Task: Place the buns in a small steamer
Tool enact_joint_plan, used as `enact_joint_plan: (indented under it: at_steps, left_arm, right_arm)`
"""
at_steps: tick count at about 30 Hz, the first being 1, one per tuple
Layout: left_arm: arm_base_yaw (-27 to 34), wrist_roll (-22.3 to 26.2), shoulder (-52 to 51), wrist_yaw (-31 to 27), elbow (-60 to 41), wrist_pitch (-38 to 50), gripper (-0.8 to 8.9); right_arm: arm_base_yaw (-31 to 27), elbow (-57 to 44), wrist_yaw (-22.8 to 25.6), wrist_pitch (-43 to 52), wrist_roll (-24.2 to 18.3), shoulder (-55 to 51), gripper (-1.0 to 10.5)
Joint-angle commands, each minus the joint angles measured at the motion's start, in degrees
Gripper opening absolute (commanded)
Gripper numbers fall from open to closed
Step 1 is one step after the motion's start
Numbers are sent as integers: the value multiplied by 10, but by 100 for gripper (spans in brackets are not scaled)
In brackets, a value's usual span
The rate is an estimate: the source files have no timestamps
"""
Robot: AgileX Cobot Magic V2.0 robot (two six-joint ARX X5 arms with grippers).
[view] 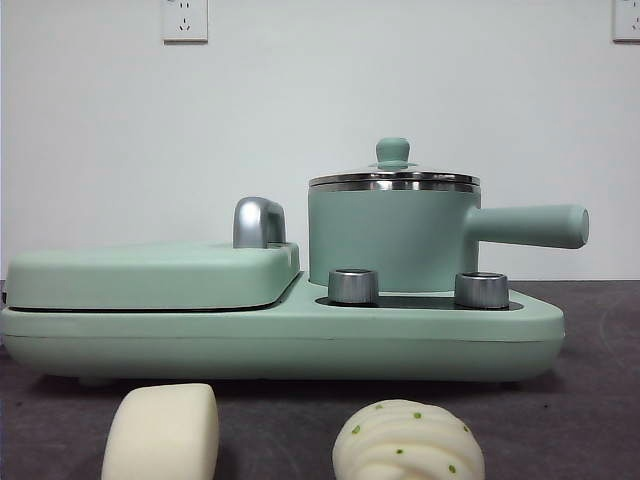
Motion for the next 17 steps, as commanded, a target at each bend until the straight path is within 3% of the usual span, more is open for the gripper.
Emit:
enact_joint_plan:
  at_steps: [1,17]
  left_arm:
    - [-22,68,39,15,38,-11,16]
    - [-155,340,157,18,92,-108,16]
  right_arm:
    - [18,17,-3,-10,-57,25,12]
    - [147,19,3,-86,-278,82,12]
